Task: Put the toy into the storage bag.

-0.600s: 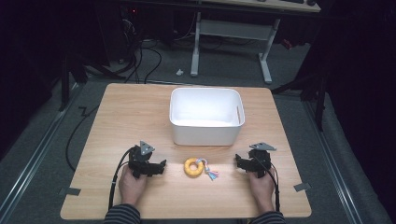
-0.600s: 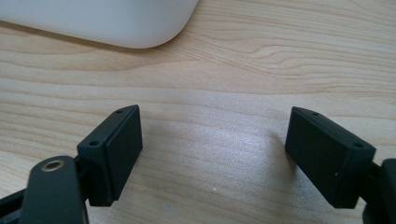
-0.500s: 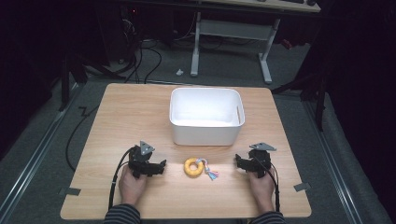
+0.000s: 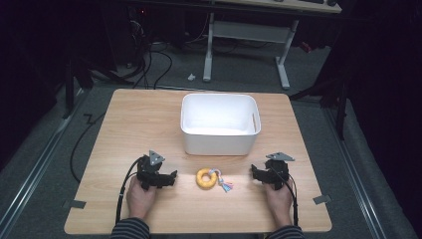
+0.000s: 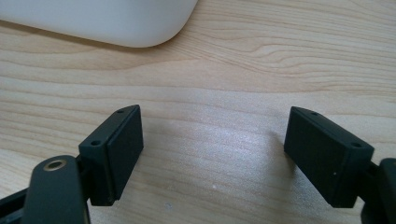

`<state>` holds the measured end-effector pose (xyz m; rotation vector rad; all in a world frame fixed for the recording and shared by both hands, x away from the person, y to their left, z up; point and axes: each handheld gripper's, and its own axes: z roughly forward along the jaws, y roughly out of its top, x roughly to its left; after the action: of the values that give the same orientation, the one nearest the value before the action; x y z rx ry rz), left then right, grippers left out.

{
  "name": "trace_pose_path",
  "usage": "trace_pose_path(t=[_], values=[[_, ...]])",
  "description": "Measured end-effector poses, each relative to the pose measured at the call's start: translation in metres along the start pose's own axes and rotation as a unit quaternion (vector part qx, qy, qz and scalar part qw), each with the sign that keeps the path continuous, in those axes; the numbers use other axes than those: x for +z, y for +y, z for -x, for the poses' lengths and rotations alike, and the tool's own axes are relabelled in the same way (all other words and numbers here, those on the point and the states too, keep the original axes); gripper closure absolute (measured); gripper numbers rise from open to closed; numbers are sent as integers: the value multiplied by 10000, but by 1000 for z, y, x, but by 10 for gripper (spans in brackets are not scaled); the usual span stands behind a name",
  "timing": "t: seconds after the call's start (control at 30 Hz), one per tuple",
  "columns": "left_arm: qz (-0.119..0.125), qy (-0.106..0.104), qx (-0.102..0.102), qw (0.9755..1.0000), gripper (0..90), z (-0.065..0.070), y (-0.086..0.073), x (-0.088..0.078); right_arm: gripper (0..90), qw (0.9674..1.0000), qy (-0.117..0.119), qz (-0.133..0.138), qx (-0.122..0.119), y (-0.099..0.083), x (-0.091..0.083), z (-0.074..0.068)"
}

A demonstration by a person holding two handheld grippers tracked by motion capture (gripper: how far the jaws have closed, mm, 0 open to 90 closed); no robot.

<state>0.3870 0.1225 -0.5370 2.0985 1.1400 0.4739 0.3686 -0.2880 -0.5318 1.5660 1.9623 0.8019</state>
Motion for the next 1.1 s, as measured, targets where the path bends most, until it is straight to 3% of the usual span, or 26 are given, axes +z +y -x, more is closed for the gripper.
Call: trace_pose_path(t=[0.4,0.57,0.83,1.1], values=[[-1,-2,1,10000,90,0,0,0,195,9998,151,-37,-133,1,0,-1],[-2,-3,1,10000,90,0,0,0,277,9996,185,-106,-179,2,-3,-2],[0,-3,-2,10000,91,0,0,0,297,9995,194,-147,-198,-1,-13,-2],[-3,-3,0,10000,91,0,0,0,318,9987,455,-11,-218,-1,-27,-5]])
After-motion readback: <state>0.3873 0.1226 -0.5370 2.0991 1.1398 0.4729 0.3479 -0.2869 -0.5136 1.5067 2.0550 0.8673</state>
